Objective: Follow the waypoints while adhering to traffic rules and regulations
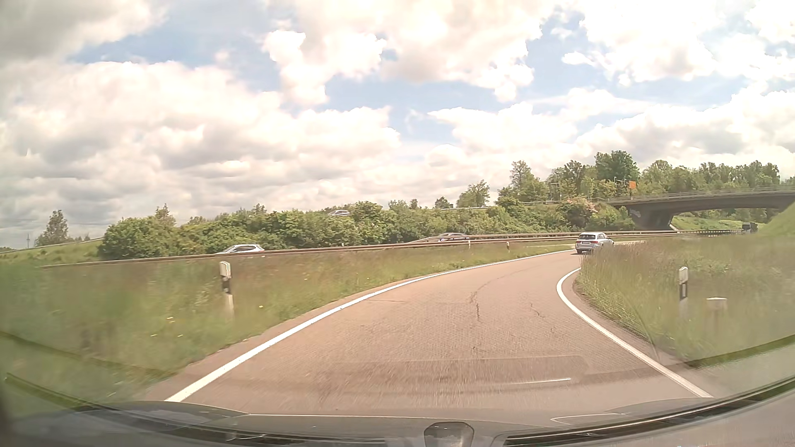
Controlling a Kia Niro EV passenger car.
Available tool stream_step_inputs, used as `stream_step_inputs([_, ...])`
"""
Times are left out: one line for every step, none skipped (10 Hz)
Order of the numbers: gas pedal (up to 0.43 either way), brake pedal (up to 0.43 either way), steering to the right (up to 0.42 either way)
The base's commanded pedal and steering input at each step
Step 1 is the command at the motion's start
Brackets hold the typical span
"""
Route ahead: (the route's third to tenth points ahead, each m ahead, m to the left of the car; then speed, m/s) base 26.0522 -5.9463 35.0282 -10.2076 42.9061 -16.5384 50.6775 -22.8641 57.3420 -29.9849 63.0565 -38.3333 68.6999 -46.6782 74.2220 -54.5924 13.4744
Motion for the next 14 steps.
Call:
stream_step_inputs([0.110,0.000,0.101])
stream_step_inputs([0.110,0.000,0.100])
stream_step_inputs([0.110,0.000,0.100])
stream_step_inputs([0.110,0.000,0.099])
stream_step_inputs([0.118,0.000,0.097])
stream_step_inputs([0.118,0.000,0.097])
stream_step_inputs([0.118,0.000,0.096])
stream_step_inputs([0.118,0.000,0.094])
stream_step_inputs([0.118,0.000,0.092])
stream_step_inputs([0.118,0.000,0.090])
stream_step_inputs([0.118,0.000,0.089])
stream_step_inputs([0.130,0.000,0.088])
stream_step_inputs([0.130,0.000,0.087])
stream_step_inputs([0.138,0.000,0.087])
